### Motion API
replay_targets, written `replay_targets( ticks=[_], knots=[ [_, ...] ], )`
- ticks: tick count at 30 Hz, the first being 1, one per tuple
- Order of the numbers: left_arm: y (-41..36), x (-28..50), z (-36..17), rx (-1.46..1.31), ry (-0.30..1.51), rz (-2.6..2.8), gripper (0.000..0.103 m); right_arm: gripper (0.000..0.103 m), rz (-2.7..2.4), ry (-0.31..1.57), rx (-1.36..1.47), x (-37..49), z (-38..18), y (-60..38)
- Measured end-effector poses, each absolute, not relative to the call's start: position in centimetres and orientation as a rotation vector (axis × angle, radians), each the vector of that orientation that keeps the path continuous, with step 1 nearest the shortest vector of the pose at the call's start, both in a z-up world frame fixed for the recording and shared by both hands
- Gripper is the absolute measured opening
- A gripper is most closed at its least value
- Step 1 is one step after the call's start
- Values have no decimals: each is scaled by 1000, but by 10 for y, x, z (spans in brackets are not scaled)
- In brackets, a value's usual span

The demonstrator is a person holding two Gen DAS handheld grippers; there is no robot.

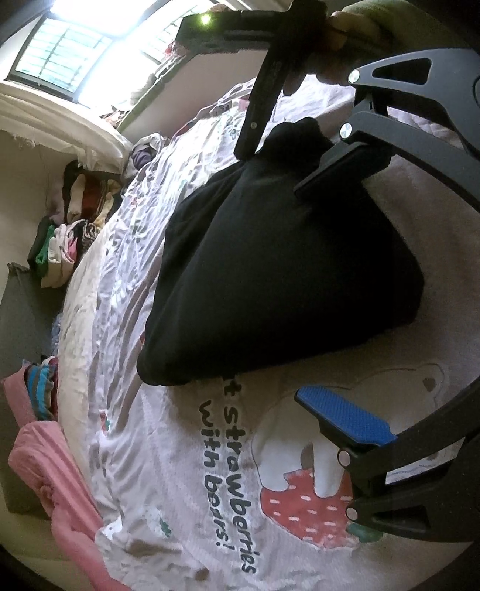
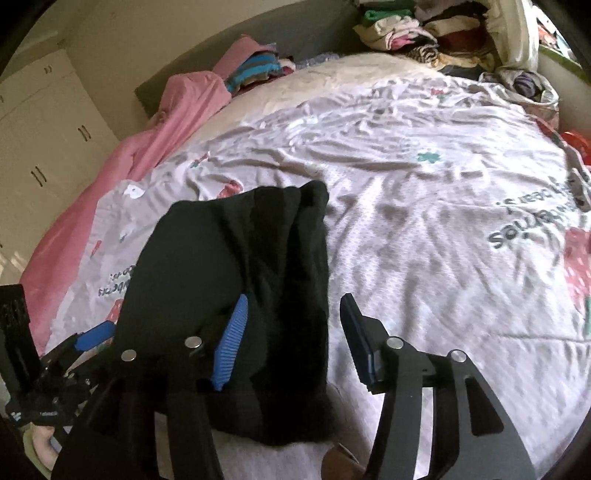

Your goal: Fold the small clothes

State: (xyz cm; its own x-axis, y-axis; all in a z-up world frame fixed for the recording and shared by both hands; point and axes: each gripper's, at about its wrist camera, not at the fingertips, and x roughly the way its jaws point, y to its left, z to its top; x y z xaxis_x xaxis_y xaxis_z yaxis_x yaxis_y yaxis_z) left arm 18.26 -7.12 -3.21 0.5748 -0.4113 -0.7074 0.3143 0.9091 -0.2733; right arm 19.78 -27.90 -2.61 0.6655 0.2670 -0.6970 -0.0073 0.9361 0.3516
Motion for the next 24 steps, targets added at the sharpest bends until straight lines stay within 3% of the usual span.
replay_targets(
  ticks=[5,7,10,24],
  knots=[
    [-65,169,-22,-118,835,-428,93,74,141,762,339,166,-5,-284],
    [-62,161,-16,-104,817,-418,93,94,130,732,332,152,4,-283],
    [-57,147,-10,-85,795,-399,93,99,123,671,301,128,19,-278],
    [-38,83,-6,-31,757,-377,94,99,88,553,165,51,31,-226]
  ],
)
